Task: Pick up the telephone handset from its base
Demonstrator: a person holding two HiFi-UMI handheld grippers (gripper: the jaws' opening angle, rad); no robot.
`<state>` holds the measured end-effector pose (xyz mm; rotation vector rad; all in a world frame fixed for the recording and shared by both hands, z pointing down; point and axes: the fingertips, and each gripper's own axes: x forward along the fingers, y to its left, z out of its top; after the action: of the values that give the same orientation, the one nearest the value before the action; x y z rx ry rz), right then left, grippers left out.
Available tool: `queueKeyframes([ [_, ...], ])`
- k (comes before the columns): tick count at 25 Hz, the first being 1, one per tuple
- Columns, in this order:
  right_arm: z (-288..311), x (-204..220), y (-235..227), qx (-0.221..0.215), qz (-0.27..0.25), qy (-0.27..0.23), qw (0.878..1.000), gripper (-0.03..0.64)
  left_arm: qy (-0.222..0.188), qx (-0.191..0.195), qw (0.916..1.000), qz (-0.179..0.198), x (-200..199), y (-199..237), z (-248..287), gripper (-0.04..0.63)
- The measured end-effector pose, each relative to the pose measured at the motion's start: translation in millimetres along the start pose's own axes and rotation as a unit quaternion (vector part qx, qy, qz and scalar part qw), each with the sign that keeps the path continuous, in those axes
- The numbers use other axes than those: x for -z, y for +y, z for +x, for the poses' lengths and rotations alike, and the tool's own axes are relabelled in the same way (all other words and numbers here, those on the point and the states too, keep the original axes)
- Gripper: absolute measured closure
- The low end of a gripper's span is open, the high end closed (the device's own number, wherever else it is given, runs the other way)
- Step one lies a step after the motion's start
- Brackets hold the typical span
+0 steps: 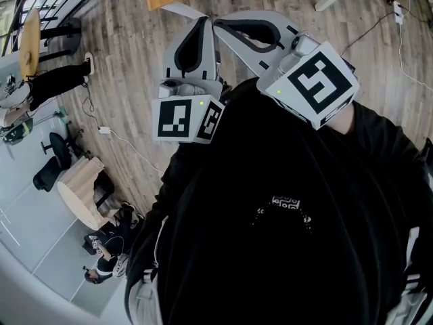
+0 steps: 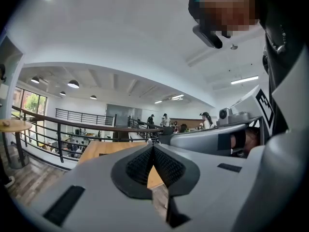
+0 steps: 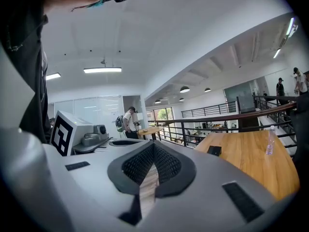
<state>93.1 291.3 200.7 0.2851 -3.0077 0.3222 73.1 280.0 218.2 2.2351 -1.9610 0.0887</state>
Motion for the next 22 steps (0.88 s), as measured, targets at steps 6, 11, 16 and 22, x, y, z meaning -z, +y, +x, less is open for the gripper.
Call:
queueKeyframes([
  [6,-2.8,1.7,-13.9,-0.006,0.015,0.000,1.000,0.600,0.009,0.001,1.0000,0.000,3.0,-5.8,11.2,0.589],
  [11,-6.4,3.3,-26.0,-0.010,0.019,-0.001,1.000,0.601,0.014,0.000,0.9999,0.001,5.2,-10.9,24.8,0.589],
  [16,-18.6,4.8,-44.5,-0.010,0.027,-0.004,1.000,0.601,0.020,0.001,0.9998,0.001,7.5,-24.1,42.3,0.589],
  [22,-32.4,8.8,-55.6,-0.006,0.039,-0.003,0.999,0.600,0.026,0.005,0.9996,-0.008,12.4,-38.9,52.3,0.589],
])
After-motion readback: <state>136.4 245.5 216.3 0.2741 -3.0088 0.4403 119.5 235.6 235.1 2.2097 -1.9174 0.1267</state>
